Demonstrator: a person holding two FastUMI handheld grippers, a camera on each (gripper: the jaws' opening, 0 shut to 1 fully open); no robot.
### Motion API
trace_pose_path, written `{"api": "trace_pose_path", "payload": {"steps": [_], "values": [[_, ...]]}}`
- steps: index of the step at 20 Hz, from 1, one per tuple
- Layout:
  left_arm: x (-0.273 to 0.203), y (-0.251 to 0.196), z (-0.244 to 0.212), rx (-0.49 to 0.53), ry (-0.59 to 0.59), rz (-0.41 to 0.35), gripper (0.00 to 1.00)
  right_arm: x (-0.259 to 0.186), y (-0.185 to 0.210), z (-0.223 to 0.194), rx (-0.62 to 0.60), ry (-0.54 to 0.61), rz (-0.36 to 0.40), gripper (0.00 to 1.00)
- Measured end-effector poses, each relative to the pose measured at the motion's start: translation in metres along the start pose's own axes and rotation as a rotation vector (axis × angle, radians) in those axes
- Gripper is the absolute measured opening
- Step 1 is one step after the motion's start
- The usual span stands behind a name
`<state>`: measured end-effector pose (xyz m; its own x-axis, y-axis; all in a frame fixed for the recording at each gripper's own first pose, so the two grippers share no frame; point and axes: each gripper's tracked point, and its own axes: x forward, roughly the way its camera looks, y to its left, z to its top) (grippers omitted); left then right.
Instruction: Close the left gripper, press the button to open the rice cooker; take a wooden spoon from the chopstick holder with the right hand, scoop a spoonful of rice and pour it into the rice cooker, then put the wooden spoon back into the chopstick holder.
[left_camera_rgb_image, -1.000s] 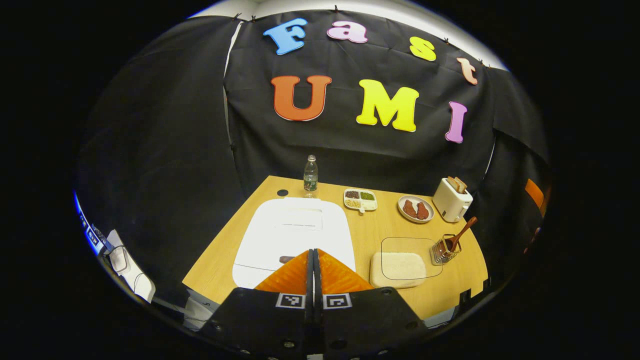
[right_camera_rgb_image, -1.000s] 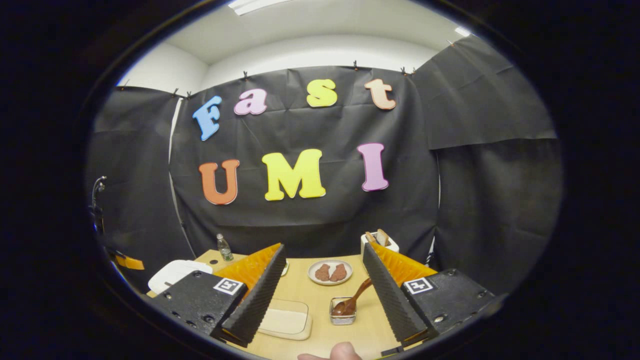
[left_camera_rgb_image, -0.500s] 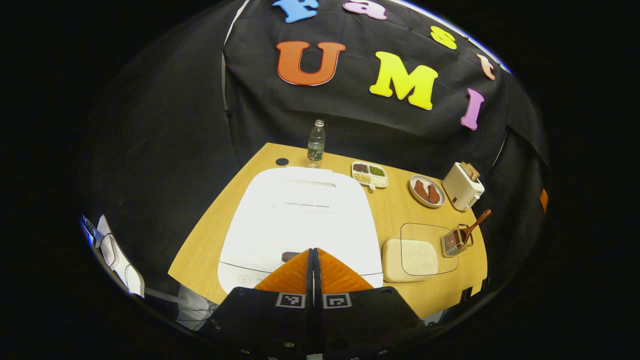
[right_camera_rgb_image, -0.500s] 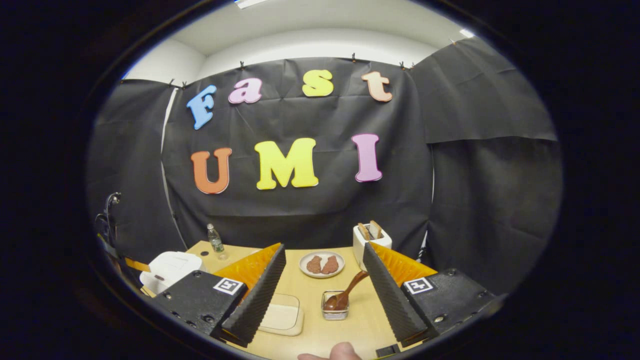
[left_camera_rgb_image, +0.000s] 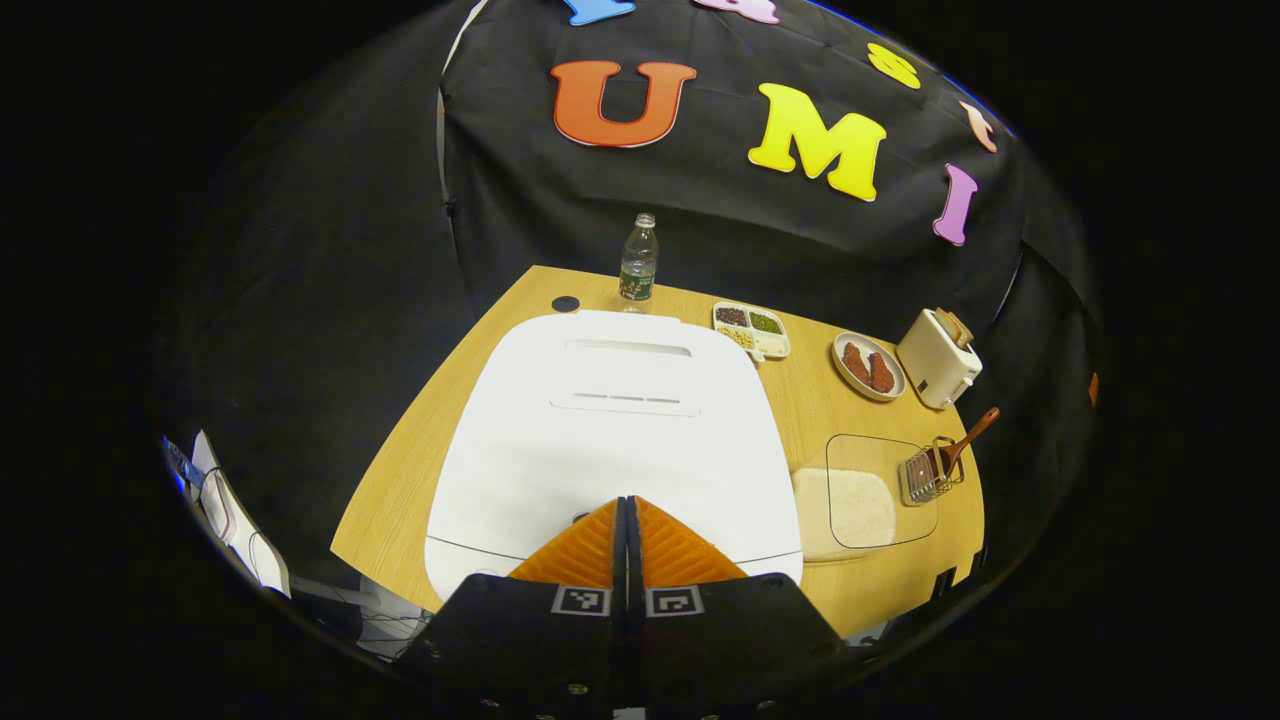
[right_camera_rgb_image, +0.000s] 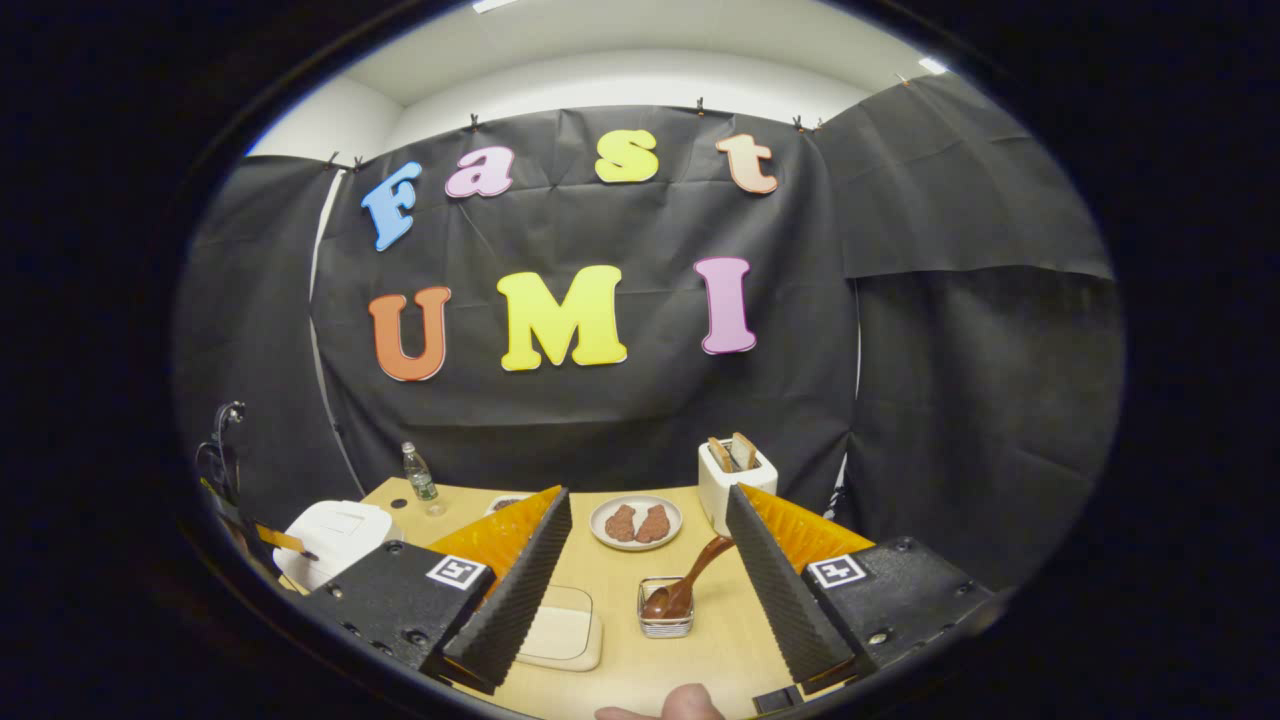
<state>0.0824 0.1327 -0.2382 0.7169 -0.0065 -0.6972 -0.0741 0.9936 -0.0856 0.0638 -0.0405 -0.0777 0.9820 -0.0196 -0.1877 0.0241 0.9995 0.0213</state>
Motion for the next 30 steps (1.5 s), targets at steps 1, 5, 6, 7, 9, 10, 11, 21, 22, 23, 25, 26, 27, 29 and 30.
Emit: {"api": "trace_pose_path", "payload": {"steps": [1,5,6,7,9,10,11,21,22,23,25,26,27,29,30], "values": [[0.001,0.001,-0.004,-0.005,0.011,-0.001,0.00,0.001,0.001,-0.001,-0.003,0.001,0.001,1.00],[0.002,0.000,-0.008,-0.013,0.015,-0.015,0.00,0.003,0.003,-0.002,-0.004,0.002,0.001,1.00],[0.003,0.001,-0.007,-0.014,0.010,-0.017,0.00,0.003,0.004,-0.002,-0.003,0.004,0.003,1.00],[0.004,0.001,-0.007,-0.017,0.012,-0.017,0.00,0.003,0.005,-0.004,-0.003,0.009,0.005,0.97],[0.004,0.000,-0.014,-0.025,0.026,-0.015,0.00,0.003,0.008,-0.005,-0.003,0.010,0.012,1.00],[0.004,0.001,-0.019,-0.029,0.057,-0.013,0.00,0.003,0.009,-0.004,-0.003,0.009,0.014,0.97],[0.008,0.001,-0.016,-0.038,0.040,-0.014,0.00,0.003,0.009,-0.006,-0.002,0.010,0.017,1.00],[0.008,0.002,-0.009,-0.083,-0.027,-0.011,0.00,-0.009,0.008,0.004,0.017,-0.023,0.041,0.97],[0.006,0.003,-0.002,-0.086,-0.067,-0.002,0.00,-0.011,0.005,0.008,0.018,-0.033,0.039,0.97],[0.000,0.002,0.006,-0.081,-0.111,0.010,0.01,-0.013,0.001,0.012,0.019,-0.044,0.036,0.97],[-0.019,-0.002,0.031,-0.035,-0.214,0.032,0.01,-0.017,-0.005,0.019,0.023,-0.066,0.027,0.97],[-0.029,-0.005,0.045,-0.004,-0.265,0.039,0.01,-0.019,-0.008,0.022,0.028,-0.074,0.022,0.97],[-0.040,-0.010,0.061,0.020,-0.318,0.040,0.01,-0.021,-0.010,0.022,0.033,-0.080,0.018,1.00],[-0.058,-0.020,0.091,0.056,-0.423,0.038,0.17,-0.025,-0.014,0.022,0.040,-0.086,0.014,1.00],[-0.064,-0.023,0.104,0.080,-0.472,0.041,0.51,-0.027,-0.016,0.022,0.041,-0.085,0.010,1.00]]}}
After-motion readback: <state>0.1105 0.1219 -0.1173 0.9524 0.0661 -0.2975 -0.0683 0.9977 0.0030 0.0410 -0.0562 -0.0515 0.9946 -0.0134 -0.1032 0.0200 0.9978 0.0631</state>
